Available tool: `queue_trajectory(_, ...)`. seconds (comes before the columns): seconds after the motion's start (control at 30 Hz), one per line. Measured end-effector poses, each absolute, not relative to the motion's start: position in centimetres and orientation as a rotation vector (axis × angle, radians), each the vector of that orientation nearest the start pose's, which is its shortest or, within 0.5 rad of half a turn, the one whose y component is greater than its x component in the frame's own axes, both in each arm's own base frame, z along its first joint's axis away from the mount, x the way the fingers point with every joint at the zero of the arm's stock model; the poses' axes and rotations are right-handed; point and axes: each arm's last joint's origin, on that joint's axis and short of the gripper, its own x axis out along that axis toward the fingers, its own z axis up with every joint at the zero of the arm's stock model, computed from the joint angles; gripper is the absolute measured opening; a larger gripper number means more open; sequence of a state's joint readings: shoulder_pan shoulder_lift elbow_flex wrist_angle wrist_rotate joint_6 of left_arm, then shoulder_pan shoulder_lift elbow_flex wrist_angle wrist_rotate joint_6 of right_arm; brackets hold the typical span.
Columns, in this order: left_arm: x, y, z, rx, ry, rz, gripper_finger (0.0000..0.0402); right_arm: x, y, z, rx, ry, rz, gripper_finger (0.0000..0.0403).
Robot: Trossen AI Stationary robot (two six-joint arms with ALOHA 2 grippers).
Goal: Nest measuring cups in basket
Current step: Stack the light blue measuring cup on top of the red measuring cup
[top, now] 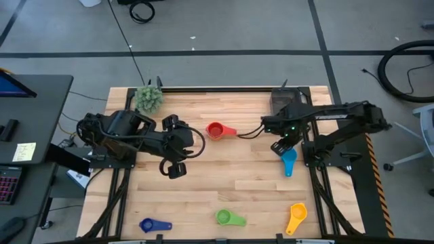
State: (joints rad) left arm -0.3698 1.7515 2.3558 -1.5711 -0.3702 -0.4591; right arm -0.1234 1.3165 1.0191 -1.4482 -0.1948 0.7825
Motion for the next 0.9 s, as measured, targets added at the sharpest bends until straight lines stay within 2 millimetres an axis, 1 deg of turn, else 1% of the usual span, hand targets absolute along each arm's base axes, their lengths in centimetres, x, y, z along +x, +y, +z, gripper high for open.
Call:
queue_trajectory(0.2,27.3,-9.5,47.4,-0.078,0.873,0.204,0.0107,20.4,-1.8,22.0,0.847,1.652,-0.539,0.0121)
queue_trajectory(0.33,27.3,-9.5,47.4,-0.082,0.873,0.206,0.0107,20.8,-1.8,20.9,0.821,1.693,-0.586,0.0121)
queue_trajectory(0.77,27.3,-9.5,47.4,-0.104,0.87,0.216,0.0107,21.7,-1.9,19.0,0.82,1.786,-0.645,0.0121)
queue_trajectory(0.9,27.3,-9.5,47.4,-0.104,0.87,0.216,0.0107,21.4,-1.8,18.4,0.841,1.788,-0.677,0.0121)
